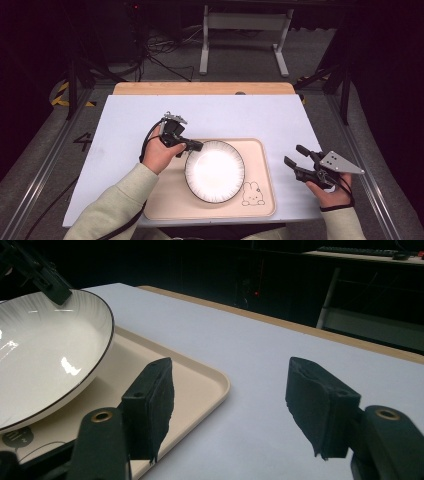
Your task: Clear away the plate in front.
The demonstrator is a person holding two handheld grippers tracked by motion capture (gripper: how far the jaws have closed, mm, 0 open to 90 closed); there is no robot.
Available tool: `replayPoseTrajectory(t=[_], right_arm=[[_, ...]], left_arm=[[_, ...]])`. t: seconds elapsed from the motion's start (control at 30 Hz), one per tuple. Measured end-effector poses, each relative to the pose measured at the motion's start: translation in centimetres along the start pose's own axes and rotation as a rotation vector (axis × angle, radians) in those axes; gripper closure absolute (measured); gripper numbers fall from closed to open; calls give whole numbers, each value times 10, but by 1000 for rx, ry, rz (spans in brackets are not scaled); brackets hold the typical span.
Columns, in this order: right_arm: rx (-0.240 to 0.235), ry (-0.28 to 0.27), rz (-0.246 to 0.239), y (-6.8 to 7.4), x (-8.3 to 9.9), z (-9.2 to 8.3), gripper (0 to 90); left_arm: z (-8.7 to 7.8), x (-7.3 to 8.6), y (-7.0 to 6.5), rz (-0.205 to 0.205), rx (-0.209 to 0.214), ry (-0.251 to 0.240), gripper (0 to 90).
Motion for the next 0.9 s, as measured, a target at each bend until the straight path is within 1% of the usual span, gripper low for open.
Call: replayPoseTrajectory(t=[0.07, 0.17, 0.37, 0.43, 0.47, 0.57, 0.7, 0.9], right_arm=[[1, -1, 3, 0, 0, 0, 367], [-2, -1, 4, 0, 1, 0, 367], [0, 4, 4, 0, 1, 1, 365], [-1, 4, 3, 0, 1, 1, 361], [-1, 3, 3, 0, 1, 1, 361], [-2, 3, 4, 0, 1, 1, 358], [-1, 3, 6, 0, 1, 1, 356], [0, 2, 9, 0, 1, 1, 349]], left_arm=[[1, 1, 2, -5, 15, -8, 835], [3, 2, 5, -12, 19, -12, 837], [7, 3, 10, -27, 24, -6, 840], [9, 4, 12, -32, 30, -4, 841], [9, 4, 13, -28, 36, 1, 841], [12, 5, 16, -45, 47, 5, 842], [17, 7, 21, -47, 40, 21, 846], [22, 11, 27, -63, 34, 37, 852]])
Point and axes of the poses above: each handheld gripper's, and its own axes: z roughly forward along the jaws, x roughly out of its underside, y roughly to its left, the point moved 8 cm from there along z, roughly forward along the jaws, and after that the axes turned 7 degrees about -x, right-handed, at the moved point
